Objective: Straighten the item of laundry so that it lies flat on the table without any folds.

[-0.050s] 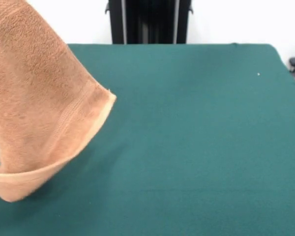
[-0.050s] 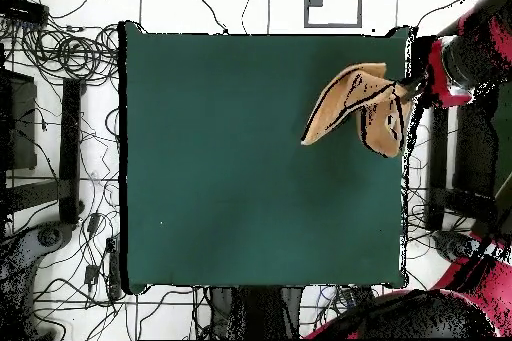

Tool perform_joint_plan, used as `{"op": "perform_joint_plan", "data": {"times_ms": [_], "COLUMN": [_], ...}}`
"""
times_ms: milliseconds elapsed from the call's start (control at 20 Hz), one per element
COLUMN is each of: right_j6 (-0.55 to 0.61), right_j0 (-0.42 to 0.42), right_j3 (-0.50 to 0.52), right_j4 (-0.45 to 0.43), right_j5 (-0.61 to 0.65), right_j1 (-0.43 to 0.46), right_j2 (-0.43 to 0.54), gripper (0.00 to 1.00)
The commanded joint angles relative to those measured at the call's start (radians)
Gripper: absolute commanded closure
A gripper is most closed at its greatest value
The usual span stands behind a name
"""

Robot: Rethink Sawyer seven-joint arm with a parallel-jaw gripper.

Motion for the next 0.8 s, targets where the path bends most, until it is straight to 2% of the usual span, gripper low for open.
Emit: {"op": "perform_joint_plan", "data": {"times_ms": [50, 350, 550, 800], "right_j6": [-0.037, 0.008, 0.016, -0.06], "right_j0": [0.021, 0.04, 0.061, 0.104], "right_j3": [0.24, 0.262, 0.235, 0.05], "right_j4": [0.104, 0.11, 0.094, -0.01], "right_j5": [-0.228, -0.28, -0.295, -0.207], "right_j1": [-0.053, -0.065, -0.058, 0.009], "right_j2": [0.039, 0.015, 0.016, 0.062], "gripper": [1.0, 1.0, 1.0, 1.0]}}
